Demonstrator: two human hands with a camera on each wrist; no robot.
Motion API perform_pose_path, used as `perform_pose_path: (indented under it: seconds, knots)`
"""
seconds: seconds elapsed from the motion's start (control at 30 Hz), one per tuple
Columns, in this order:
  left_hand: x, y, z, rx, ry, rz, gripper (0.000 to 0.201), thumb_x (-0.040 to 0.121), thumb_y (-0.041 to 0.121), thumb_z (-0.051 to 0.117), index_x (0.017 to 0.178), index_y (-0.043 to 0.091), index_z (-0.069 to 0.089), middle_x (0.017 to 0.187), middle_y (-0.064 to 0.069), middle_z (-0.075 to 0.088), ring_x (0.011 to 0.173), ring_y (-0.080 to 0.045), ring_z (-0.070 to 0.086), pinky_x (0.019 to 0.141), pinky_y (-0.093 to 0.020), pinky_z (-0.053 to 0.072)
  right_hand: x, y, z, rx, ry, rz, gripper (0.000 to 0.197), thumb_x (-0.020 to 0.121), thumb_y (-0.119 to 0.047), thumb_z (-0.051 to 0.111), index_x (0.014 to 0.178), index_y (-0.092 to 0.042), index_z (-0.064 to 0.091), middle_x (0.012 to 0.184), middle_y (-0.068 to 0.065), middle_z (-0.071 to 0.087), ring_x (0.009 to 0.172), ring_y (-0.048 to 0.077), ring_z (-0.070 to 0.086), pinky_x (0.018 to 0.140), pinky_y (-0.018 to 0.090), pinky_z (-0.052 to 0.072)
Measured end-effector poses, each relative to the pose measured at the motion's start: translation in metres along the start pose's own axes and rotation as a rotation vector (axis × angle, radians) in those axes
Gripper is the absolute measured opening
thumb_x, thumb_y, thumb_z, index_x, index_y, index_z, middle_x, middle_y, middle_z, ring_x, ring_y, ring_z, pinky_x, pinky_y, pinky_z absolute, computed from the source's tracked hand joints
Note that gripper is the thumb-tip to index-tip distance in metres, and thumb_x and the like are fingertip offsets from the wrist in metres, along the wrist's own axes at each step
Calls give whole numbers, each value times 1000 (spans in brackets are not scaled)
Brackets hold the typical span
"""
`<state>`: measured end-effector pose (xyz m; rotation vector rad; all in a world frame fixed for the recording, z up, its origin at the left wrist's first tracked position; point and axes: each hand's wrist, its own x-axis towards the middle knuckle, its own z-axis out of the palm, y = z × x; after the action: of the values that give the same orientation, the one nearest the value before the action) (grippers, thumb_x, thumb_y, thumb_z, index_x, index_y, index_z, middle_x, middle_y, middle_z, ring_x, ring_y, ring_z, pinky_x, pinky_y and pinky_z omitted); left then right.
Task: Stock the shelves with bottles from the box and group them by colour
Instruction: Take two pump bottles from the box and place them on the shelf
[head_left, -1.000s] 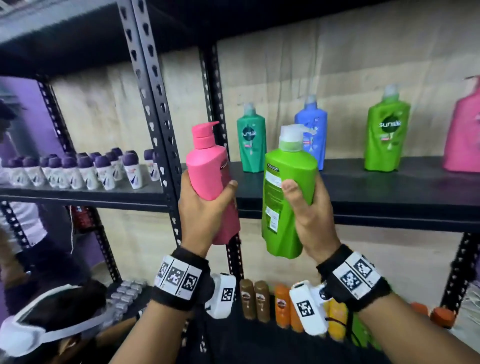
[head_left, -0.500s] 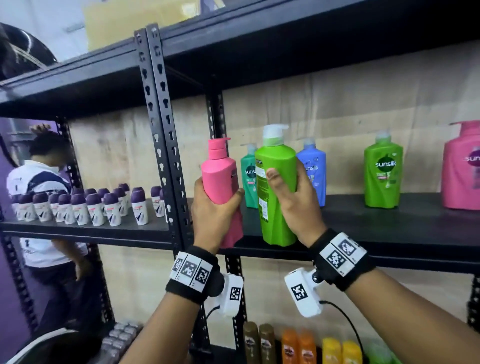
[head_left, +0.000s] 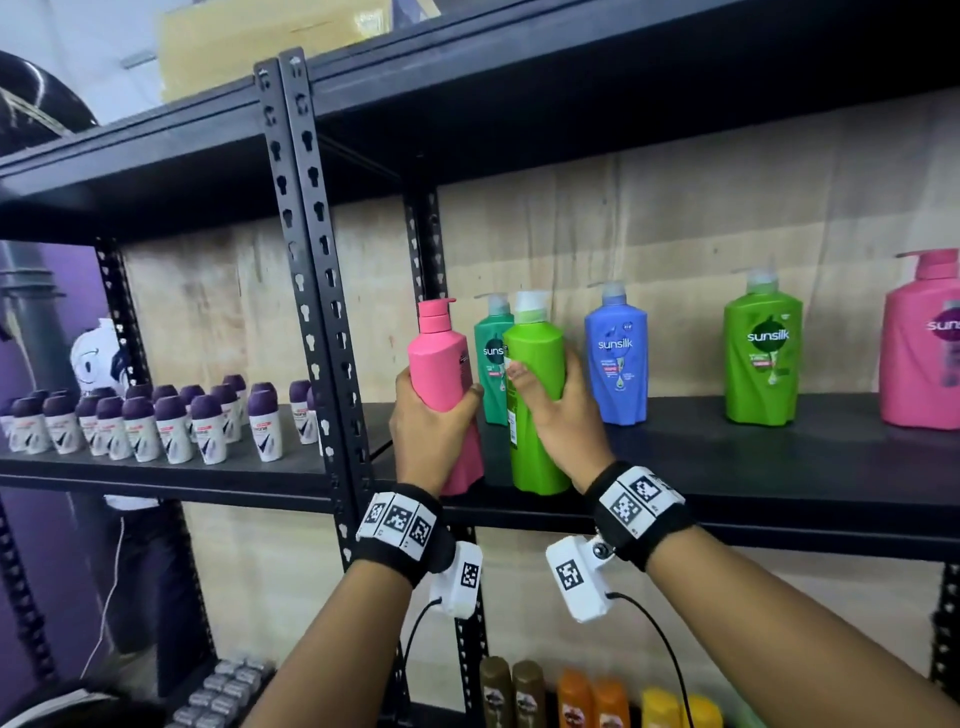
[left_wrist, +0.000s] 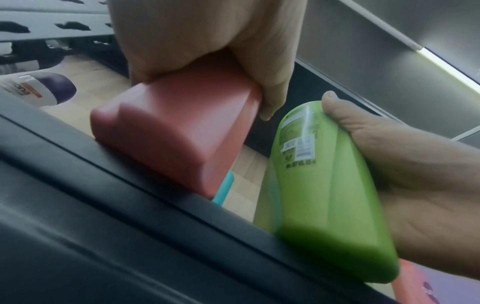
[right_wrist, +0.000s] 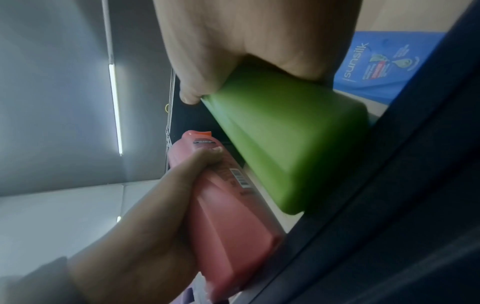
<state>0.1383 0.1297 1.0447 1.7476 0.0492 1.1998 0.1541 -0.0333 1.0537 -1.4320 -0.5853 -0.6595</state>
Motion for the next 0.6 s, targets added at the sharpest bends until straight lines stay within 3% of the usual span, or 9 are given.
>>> perform_pose_path:
  seconds: [0.1, 0.2, 0.3, 0.37, 0.47, 0.6]
  knots:
    - [9, -5, 6, 34, -16, -4, 60, 67, 57, 79, 112, 28, 50, 90, 12, 63, 80, -6, 63, 63, -24, 45, 8, 8, 5, -5, -1, -1, 57, 89, -50, 71, 137, -28, 50, 110, -19, 66, 95, -12, 63, 75, 3, 45]
    - [17, -10, 12, 53, -38, -10, 61, 67, 59, 76, 112, 28, 49, 92, 9, 64, 80, -11, 63, 64, -25, 45, 17, 13, 11, -20, -19, 44, 58, 88, -53, 72, 137, -36, 47, 109, -21, 66, 91, -15, 62, 71, 2, 45]
    - [25, -13, 16, 69, -76, -21, 63, 67, 60, 74, 114, 28, 47, 92, 10, 63, 78, -2, 60, 58, -18, 42, 25, 19, 15, 12, -35, 120, 61, 84, -54, 75, 136, -43, 45, 113, -16, 69, 97, 0, 68, 85, 25, 57]
    - [32, -16, 18, 85, -105, -43, 64, 68, 60, 74, 115, 28, 46, 91, 11, 62, 77, -1, 59, 57, -18, 41, 31, 22, 20, 4, -25, 139, 63, 83, -51, 77, 138, -40, 46, 119, -8, 68, 106, 11, 67, 95, 39, 56]
    - [38, -20, 20, 108, -148, -97, 66, 70, 61, 74, 119, 29, 43, 89, 14, 58, 75, 0, 55, 56, -17, 38, 40, 25, 27, -66, -15, 163, 70, 84, -46, 77, 143, -31, 45, 130, 9, 59, 118, 24, 61, 104, 44, 50]
    - [43, -21, 22, 130, -172, -125, 70, 72, 59, 75, 126, 26, 43, 99, 2, 62, 82, -20, 60, 70, -27, 43, 45, 22, 32, -154, -29, 207, 79, 85, -46, 75, 150, -23, 37, 137, 13, 51, 125, 28, 55, 109, 45, 44]
